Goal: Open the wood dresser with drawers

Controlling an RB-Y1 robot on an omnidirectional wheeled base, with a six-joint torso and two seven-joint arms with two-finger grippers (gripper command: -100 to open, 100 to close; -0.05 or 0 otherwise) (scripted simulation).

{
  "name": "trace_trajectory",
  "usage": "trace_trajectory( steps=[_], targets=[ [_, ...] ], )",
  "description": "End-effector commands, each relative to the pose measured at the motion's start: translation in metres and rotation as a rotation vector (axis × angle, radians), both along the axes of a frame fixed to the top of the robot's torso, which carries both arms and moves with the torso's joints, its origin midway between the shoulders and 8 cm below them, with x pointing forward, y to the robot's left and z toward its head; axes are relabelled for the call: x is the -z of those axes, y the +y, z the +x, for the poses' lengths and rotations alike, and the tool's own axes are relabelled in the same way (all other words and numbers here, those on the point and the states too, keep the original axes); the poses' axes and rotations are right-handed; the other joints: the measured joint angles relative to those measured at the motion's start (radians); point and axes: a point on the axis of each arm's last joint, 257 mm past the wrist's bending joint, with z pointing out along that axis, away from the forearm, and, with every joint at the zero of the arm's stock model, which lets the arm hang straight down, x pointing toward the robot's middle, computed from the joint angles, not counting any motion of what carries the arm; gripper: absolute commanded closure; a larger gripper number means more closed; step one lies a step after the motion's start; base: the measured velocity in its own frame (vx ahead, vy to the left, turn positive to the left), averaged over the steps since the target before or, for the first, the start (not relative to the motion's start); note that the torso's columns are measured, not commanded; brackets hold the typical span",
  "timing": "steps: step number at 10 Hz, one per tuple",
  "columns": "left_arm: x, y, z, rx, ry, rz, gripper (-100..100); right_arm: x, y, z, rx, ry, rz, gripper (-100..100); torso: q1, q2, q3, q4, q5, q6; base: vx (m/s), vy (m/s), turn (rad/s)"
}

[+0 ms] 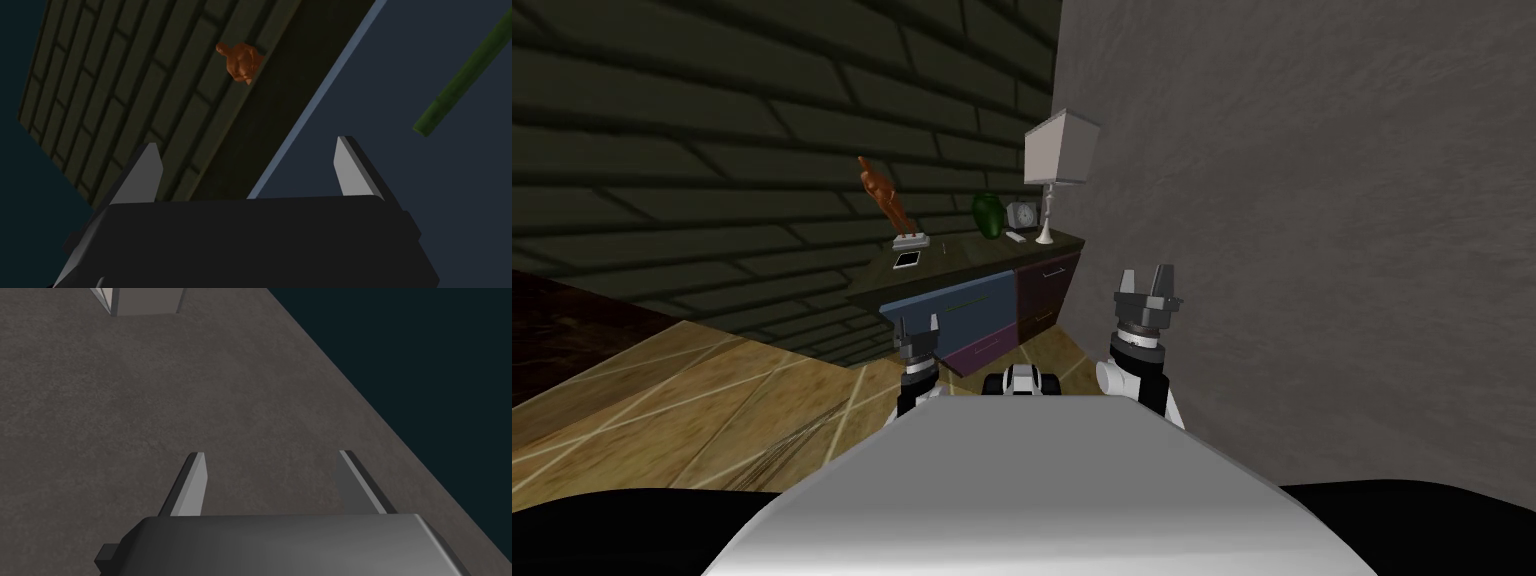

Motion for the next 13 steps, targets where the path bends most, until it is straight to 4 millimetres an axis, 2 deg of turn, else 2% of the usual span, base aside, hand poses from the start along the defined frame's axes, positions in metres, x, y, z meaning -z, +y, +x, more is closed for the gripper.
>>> trace_trajectory(
  steps=[1,9,12,13],
  targets=[
    [0.024,0.016,-0.007,-0.021,0.021,-0.051,-100,0.000,0.000,0.000,0.000,0.000,0.000,0,-0.001,0.002,0.001,0.001,0.000,0.000,0.083,-0.121,0.045],
    [0.077,0.057,-0.033,-0.082,0.057,-0.153,-100,0.000,0.000,0.000,0.000,0.000,0.000,0,-0.002,0.001,0.001,0.000,0.000,0.000,0.103,-0.112,0.044],
    [0.089,0.076,-0.045,-0.100,0.067,-0.163,-100,0.000,0.000,0.000,0.000,0.000,0.000,0,0.000,0.002,0.001,0.001,0.000,0.000,0.079,-0.094,0.037],
    [0.087,0.070,-0.041,-0.097,0.066,-0.162,-100,0.000,0.000,0.000,0.000,0.000,0.000,0,-0.003,0.001,0.001,0.000,0.000,0.000,0.035,-0.054,0.012]
  ],
)
